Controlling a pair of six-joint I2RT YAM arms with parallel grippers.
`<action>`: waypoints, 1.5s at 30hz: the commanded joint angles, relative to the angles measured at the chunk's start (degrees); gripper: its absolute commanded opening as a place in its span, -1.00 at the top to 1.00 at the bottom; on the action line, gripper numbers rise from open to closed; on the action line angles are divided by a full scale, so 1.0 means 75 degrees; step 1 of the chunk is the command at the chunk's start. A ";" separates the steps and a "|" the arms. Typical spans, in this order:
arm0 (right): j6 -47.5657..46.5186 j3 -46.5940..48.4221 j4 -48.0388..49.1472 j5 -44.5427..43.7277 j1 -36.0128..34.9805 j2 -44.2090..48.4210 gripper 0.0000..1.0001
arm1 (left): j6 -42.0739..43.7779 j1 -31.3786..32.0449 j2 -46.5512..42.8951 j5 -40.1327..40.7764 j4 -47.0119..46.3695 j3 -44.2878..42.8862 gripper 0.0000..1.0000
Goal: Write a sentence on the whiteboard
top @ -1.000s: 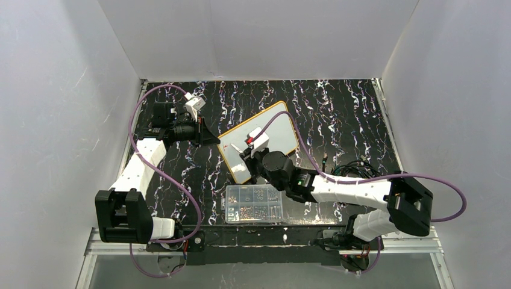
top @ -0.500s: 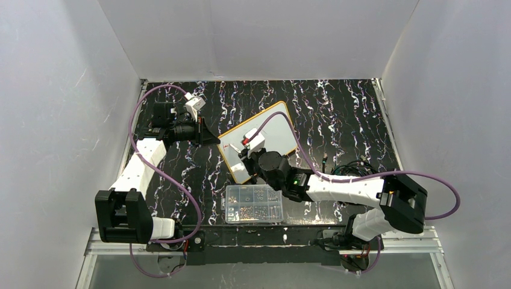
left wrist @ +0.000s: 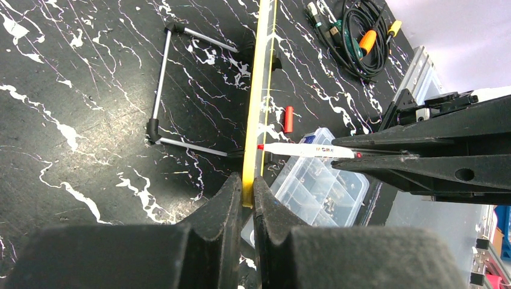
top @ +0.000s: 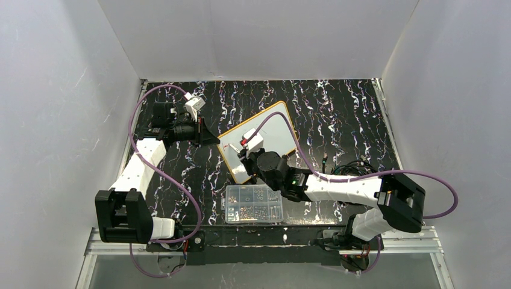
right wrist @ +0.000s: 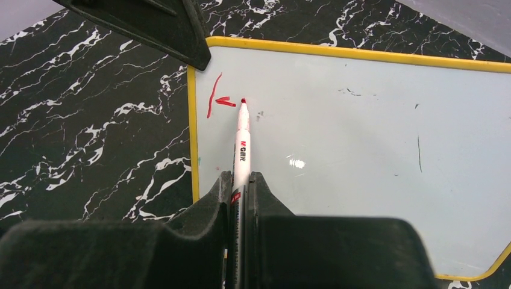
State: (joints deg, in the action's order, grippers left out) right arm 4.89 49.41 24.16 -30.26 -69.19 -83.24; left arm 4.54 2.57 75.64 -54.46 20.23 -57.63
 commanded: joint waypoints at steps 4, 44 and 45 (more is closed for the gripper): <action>0.0369 -0.0119 -0.0040 -0.0032 -0.0020 0.0191 0.97 | 0.0091 0.0010 -0.0355 -0.0227 0.0209 -0.0004 1.00; -0.0317 0.0337 0.0568 -0.0468 -0.0220 0.0107 0.97 | 0.0099 0.0021 -0.0310 -0.0204 0.0221 -0.0016 1.00; -0.0331 0.0344 0.0585 -0.0451 -0.0220 0.0098 0.97 | 0.0099 0.0021 -0.0305 -0.0201 0.0222 -0.0016 1.00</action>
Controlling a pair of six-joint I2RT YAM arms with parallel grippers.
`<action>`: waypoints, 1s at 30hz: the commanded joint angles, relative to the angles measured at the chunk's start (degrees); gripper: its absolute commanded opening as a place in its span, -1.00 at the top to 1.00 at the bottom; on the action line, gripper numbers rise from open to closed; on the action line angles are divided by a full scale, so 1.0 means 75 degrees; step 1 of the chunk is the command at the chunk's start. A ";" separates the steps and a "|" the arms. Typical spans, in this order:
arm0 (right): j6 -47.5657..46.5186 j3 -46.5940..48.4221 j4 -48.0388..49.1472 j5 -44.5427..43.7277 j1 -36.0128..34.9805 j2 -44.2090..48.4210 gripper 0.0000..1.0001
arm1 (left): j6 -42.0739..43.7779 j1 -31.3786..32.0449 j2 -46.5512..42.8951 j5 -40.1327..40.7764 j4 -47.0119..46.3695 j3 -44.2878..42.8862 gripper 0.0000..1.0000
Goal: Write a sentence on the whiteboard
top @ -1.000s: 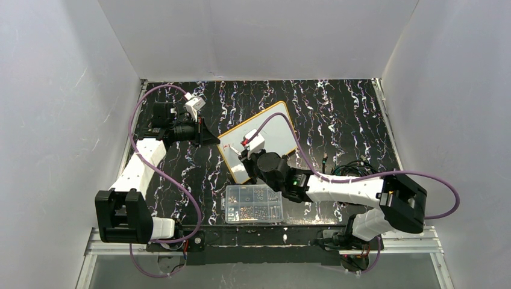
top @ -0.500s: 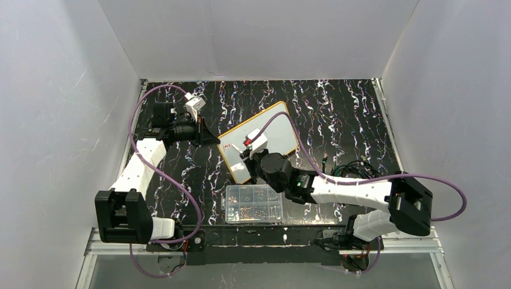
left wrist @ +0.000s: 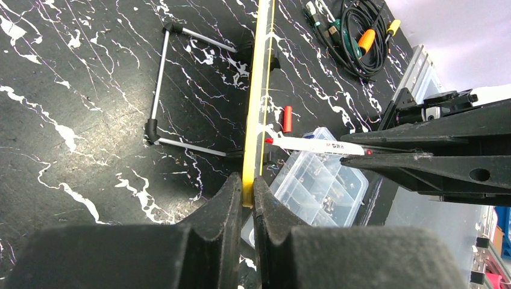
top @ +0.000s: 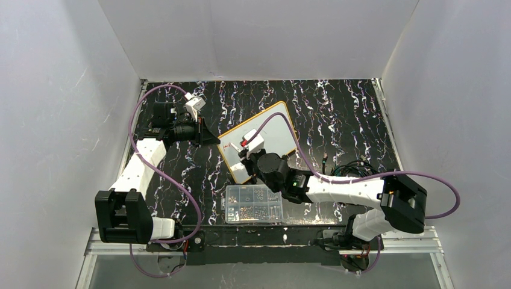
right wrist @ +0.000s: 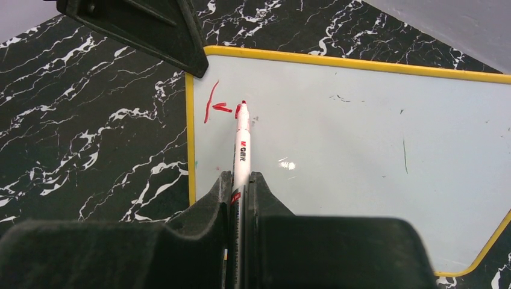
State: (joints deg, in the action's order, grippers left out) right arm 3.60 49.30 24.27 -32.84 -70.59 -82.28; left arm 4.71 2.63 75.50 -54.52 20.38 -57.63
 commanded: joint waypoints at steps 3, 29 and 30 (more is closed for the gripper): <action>-0.0192 0.0408 0.0583 -0.0086 -0.0034 -0.0104 0.97 | 0.0076 0.0021 -0.0281 -0.0189 0.0200 -0.0016 1.00; -0.0187 0.0212 0.0427 -0.0438 -0.0037 0.0065 0.97 | 0.0095 0.0036 -0.0327 -0.0172 0.0212 0.0005 1.00; -0.0186 0.0221 0.0415 -0.0432 -0.0034 0.0045 0.97 | 0.0094 0.0036 -0.0329 -0.0172 0.0212 0.0007 1.00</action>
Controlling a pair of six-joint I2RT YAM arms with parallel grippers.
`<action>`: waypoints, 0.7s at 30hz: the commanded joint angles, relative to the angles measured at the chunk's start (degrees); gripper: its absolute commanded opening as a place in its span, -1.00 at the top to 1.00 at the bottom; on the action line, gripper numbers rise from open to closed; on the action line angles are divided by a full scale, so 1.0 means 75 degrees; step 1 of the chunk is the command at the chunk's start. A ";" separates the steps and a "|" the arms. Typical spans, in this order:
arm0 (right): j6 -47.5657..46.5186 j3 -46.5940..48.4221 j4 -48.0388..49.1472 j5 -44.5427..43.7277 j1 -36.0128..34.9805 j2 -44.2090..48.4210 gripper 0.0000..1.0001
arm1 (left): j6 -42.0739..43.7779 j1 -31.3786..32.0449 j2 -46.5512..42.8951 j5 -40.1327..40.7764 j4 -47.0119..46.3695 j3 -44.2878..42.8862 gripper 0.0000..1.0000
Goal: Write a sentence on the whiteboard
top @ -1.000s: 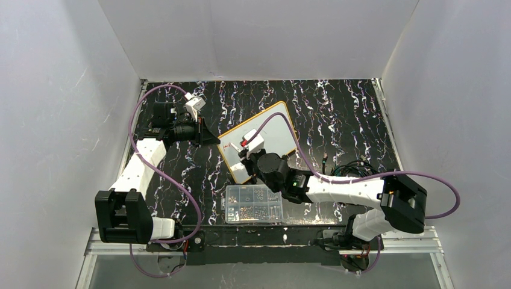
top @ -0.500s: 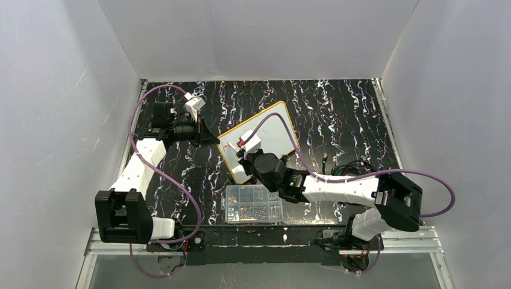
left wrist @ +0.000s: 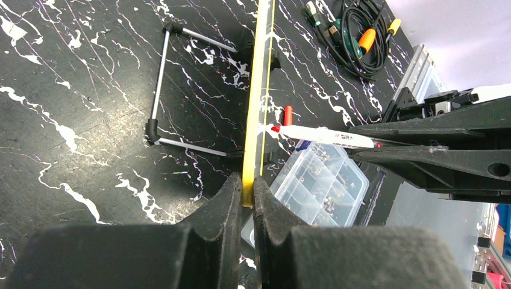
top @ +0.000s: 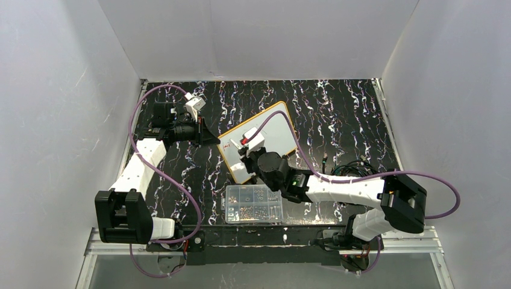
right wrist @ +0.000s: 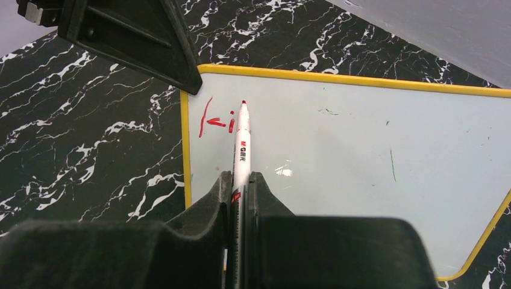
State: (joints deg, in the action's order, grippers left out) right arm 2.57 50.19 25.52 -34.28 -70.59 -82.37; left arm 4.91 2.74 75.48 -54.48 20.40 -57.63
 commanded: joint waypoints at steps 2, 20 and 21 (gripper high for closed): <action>-0.0049 0.0115 0.0244 -0.0230 -0.0034 0.0001 0.97 | 0.0071 0.0021 -0.0314 -0.0188 0.0209 -0.0001 1.00; 0.0104 0.0108 -0.0034 -0.0274 -0.0034 -0.0282 0.97 | 0.0069 0.0033 -0.0336 -0.0201 0.0209 -0.0001 1.00; 0.0132 0.0080 -0.0055 -0.0278 -0.0034 -0.0264 0.97 | 0.0067 0.0042 -0.0338 -0.0192 0.0209 0.0004 1.00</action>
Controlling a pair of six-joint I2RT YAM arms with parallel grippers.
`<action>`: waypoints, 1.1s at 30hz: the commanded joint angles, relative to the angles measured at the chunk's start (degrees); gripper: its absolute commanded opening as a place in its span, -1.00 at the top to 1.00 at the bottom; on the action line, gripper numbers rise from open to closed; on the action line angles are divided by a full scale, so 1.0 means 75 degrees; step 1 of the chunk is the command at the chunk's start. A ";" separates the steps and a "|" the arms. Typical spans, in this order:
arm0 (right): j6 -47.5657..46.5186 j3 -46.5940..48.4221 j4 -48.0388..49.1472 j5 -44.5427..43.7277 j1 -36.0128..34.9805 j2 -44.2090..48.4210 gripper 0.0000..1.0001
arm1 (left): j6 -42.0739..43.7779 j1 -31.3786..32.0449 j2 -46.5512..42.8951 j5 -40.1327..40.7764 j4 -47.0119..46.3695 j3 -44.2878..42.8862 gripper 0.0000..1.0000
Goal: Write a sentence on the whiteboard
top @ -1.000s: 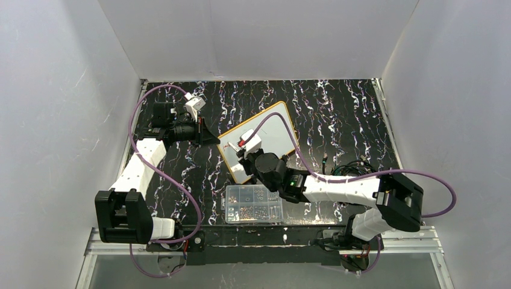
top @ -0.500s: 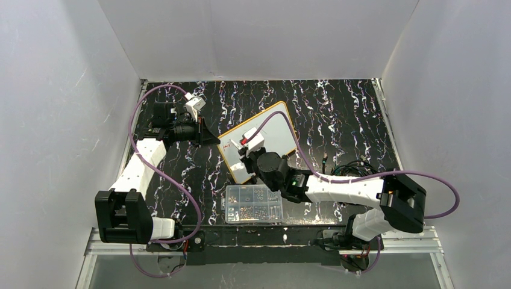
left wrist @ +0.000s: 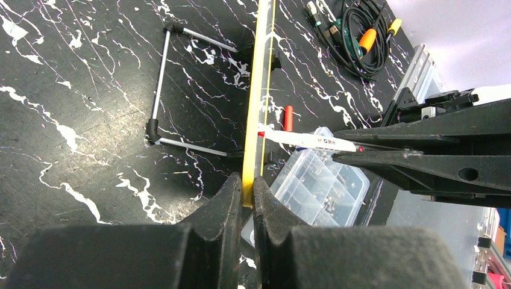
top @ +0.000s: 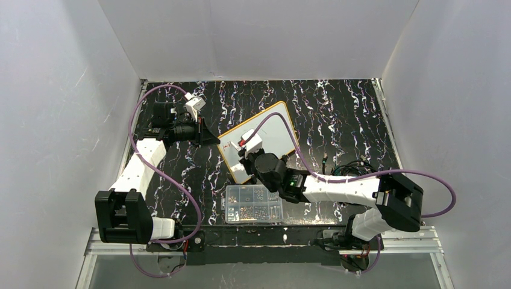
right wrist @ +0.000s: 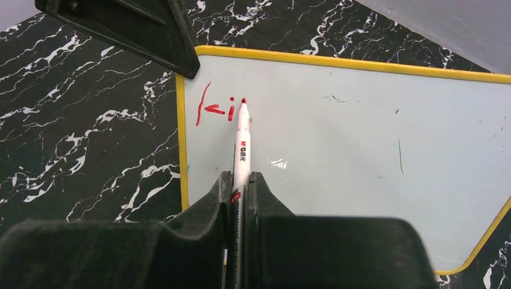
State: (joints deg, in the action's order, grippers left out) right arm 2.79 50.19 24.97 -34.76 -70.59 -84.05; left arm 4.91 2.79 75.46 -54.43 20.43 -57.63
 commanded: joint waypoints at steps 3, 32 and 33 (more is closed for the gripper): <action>0.0194 -0.0042 -0.0066 -0.0176 -0.0034 0.0038 0.97 | 0.0074 0.0033 -0.0346 -0.0195 0.0206 0.0009 1.00; 0.0127 -0.0236 0.0790 -0.0535 -0.0045 0.0151 0.97 | 0.0079 0.0028 -0.0306 -0.0230 0.0206 -0.0016 1.00; 0.0112 -0.0236 0.0804 -0.0562 -0.0045 0.0130 0.97 | 0.0077 0.0030 -0.0301 -0.0230 0.0206 -0.0013 1.00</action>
State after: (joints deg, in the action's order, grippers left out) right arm 4.49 48.12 27.22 -36.07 -70.81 -83.70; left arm 4.93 2.81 75.42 -54.43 20.45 -57.63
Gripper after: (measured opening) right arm 0.163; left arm 0.070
